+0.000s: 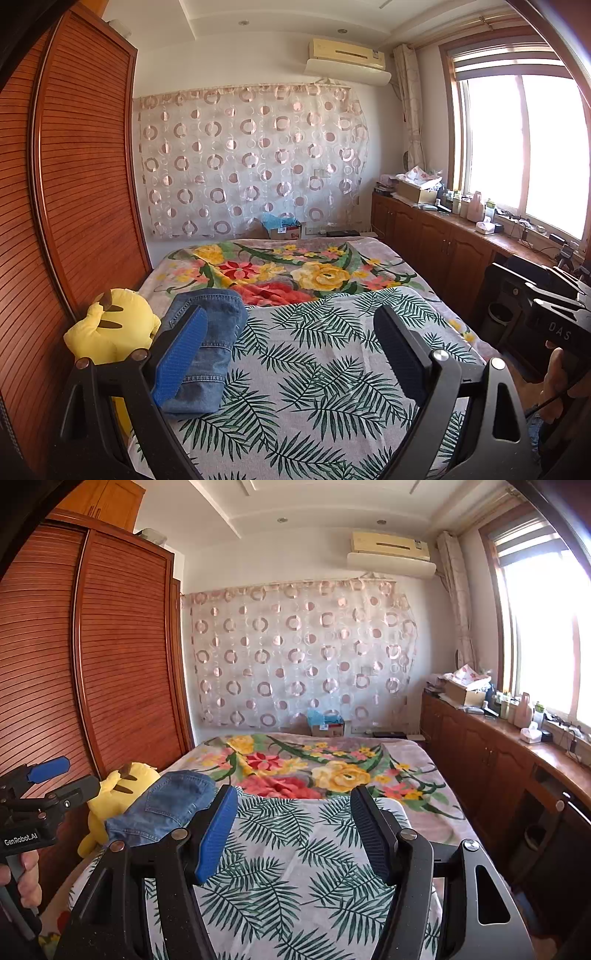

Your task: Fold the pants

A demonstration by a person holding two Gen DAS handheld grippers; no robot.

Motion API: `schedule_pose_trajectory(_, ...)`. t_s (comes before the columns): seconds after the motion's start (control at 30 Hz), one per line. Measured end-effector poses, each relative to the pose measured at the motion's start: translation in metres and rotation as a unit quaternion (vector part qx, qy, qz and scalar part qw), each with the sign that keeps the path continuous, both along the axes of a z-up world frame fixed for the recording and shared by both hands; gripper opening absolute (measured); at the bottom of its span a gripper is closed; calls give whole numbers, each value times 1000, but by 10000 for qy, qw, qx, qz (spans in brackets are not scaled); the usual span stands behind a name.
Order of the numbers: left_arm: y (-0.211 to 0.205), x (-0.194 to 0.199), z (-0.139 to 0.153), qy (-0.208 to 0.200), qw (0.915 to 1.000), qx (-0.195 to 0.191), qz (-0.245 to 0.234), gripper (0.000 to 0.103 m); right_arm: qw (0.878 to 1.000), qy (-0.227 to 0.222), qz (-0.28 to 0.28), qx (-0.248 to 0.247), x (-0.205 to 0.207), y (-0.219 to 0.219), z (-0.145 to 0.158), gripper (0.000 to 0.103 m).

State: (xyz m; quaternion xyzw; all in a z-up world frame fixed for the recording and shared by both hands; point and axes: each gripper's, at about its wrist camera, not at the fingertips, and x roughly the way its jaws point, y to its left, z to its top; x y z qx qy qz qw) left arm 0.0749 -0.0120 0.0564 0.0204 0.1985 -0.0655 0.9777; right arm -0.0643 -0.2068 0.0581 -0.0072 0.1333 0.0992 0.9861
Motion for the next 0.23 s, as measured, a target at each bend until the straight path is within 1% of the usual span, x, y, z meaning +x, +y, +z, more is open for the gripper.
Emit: schedule_pose_trajectory(0.23, 1, 0, 0, -3, 10000, -3, 1, 92, 10000, 6, -5, -2, 0, 2, 0, 66)
